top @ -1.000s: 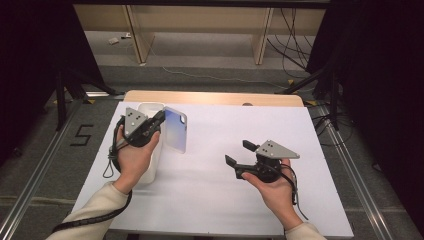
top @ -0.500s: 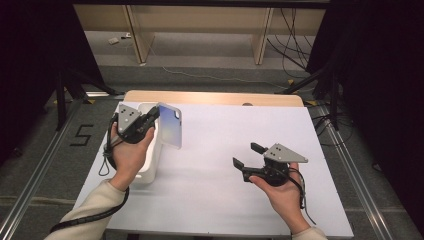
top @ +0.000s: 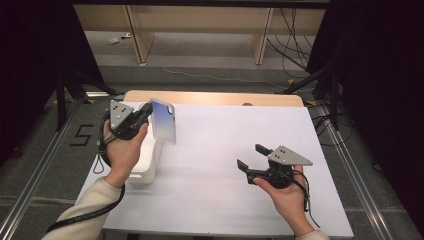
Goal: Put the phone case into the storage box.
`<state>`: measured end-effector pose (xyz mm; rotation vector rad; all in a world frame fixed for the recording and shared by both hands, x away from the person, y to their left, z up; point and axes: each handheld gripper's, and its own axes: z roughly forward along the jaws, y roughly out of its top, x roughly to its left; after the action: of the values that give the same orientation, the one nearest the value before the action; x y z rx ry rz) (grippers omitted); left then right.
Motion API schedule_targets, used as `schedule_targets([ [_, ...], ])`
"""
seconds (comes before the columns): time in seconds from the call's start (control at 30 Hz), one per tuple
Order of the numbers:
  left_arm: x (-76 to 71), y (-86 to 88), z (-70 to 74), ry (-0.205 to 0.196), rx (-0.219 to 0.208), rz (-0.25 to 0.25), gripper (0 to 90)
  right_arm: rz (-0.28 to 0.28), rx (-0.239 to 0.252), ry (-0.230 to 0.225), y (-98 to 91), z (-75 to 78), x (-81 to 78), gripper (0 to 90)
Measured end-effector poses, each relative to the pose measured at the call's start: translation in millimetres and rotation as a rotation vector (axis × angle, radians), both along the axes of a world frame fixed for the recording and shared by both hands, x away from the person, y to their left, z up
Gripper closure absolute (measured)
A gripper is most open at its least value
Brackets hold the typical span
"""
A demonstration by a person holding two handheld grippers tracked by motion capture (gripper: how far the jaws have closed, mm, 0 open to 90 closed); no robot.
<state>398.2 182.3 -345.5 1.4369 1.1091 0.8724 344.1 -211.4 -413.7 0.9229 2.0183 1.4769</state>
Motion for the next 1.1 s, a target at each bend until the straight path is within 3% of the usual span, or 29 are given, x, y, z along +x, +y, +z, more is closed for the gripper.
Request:
schedule_targets([
  [0.03, 0.3, 1.1, 0.3, 0.0, -0.002, 0.004, 88.5, 0.001, 0.002, 0.02, -0.2, 0.0, -1.2, 19.2],
  [0.5, 5.6, 17.1, 4.1, -0.003, -0.016, 0.056, 88.5, -0.006, -0.015, 0.023, -6.2, -2.3, -3.8, 18.1],
  [0.57, 6.6, 18.8, 4.0, -0.006, -0.026, 0.063, 88.5, -0.01, -0.014, 0.001, -6.8, -3.1, -3.2, 18.0],
  [0.67, 7.4, 21.7, 4.5, -0.006, -0.026, 0.075, 88.5, -0.005, 0.007, 0.023, -6.5, -3.5, -4.7, 17.9],
  [0.77, 7.8, 23.8, 5.2, -0.003, -0.033, 0.087, 88.5, -0.012, -0.033, 0.042, -10.2, -1.4, -6.9, 17.9],
  [0.9, 8.8, 26.4, 5.7, -0.006, -0.033, 0.093, 88.5, -0.013, -0.031, 0.044, -11.9, -1.7, -8.1, 17.9],
  [0.93, 9.1, 27.1, 5.8, -0.006, -0.029, 0.095, 88.5, -0.019, -0.011, 0.02, -10.9, -3.2, -7.1, 17.9],
  [0.97, 9.2, 27.4, 5.9, -0.004, -0.033, 0.1, 88.5, -0.013, 0.005, 0.031, -10.7, -3.3, -7.5, 17.9],
  [1.1, 10.6, 30.4, 6.5, -0.005, -0.036, 0.109, 88.5, -0.025, -0.004, 0.017, -13.4, -3.6, -8.1, 17.8],
])
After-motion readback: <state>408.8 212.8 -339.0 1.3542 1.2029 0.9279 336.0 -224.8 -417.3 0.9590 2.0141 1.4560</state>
